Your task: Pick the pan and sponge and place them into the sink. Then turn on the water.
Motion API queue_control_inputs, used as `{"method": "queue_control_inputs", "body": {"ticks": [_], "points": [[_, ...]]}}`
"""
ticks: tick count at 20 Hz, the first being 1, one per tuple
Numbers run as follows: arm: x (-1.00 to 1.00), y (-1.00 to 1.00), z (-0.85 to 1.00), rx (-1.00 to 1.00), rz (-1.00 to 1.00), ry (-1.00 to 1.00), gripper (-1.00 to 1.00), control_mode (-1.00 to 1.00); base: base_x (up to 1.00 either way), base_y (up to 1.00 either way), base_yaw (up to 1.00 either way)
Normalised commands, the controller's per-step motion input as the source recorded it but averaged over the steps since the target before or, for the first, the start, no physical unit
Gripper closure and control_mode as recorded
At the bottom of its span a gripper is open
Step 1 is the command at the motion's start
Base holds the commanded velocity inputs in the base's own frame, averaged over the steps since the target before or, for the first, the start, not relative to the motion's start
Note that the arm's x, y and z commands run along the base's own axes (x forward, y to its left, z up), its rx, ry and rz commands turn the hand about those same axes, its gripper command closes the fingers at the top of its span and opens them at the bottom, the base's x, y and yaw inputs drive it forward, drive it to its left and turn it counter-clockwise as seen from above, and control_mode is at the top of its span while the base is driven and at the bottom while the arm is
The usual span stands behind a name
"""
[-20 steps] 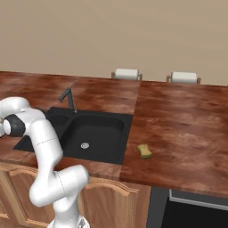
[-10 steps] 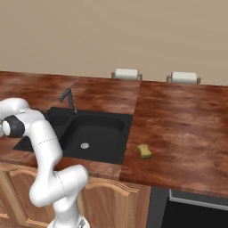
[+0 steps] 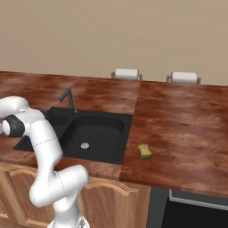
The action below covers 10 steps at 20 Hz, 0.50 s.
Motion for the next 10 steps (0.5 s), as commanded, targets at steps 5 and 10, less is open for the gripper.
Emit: {"method": "queue_control_inputs", "body": {"ticks": [5, 10], "points": [[-0.10, -0.33, 0.36, 0.00, -0.09, 0.00, 1.00, -1.00, 0.00, 0.00, 0.00], [-0.04, -0.36, 0.21, -0.03, -0.10, 0.00, 1.00, -1.00, 0.00, 0.00, 0.00]]}}
